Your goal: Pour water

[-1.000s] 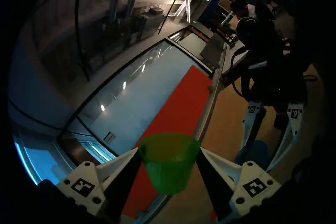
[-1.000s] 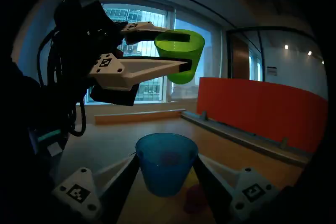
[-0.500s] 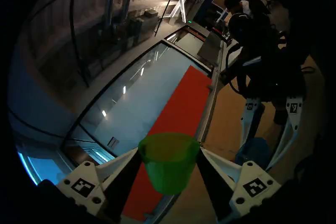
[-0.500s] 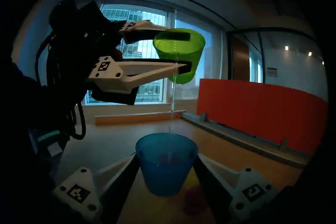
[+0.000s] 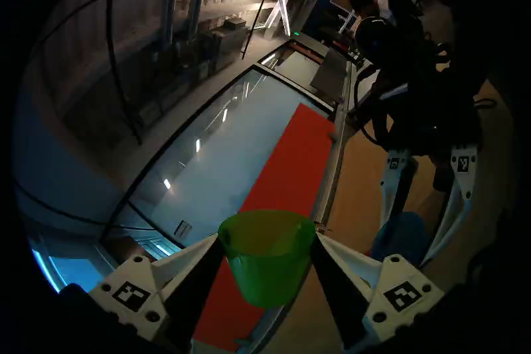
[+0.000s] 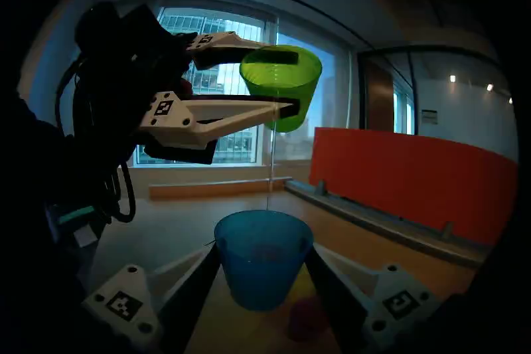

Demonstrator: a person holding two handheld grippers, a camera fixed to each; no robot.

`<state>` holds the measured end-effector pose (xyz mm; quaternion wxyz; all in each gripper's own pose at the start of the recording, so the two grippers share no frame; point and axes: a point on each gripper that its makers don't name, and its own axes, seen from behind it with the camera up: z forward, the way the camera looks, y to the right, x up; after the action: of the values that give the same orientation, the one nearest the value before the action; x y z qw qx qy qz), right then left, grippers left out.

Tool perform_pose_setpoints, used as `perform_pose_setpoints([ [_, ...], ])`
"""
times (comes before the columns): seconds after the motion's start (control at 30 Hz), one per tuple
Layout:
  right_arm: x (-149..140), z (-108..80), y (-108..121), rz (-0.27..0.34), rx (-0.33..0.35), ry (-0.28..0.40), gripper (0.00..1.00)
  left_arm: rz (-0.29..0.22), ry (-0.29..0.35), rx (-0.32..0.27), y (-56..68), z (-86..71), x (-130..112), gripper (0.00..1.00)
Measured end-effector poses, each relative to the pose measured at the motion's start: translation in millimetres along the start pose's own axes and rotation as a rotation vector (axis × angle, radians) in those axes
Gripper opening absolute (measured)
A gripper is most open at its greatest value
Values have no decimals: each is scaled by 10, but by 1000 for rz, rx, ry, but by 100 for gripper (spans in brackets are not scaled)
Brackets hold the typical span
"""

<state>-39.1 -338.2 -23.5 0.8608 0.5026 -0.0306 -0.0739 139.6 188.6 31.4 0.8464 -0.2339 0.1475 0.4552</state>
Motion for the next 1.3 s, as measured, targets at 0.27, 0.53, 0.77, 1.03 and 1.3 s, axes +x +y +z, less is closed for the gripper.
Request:
perform_pose_setpoints([
  [0.27,10,-17,-2,-6,-1,-1,89,25,8,1,-6,-10,58,86],
  [0.53,35,-39,-1,-13,-5,2,89,48,16,2,-14,-6,114,86],
  [0.77,42,-61,4,-18,-7,2,89,67,19,5,-30,1,147,86],
  [1.03,51,-80,10,-24,-9,2,89,84,24,11,-42,17,167,86],
  [1.3,51,-84,9,-26,-8,3,89,115,29,6,-45,36,204,86],
])
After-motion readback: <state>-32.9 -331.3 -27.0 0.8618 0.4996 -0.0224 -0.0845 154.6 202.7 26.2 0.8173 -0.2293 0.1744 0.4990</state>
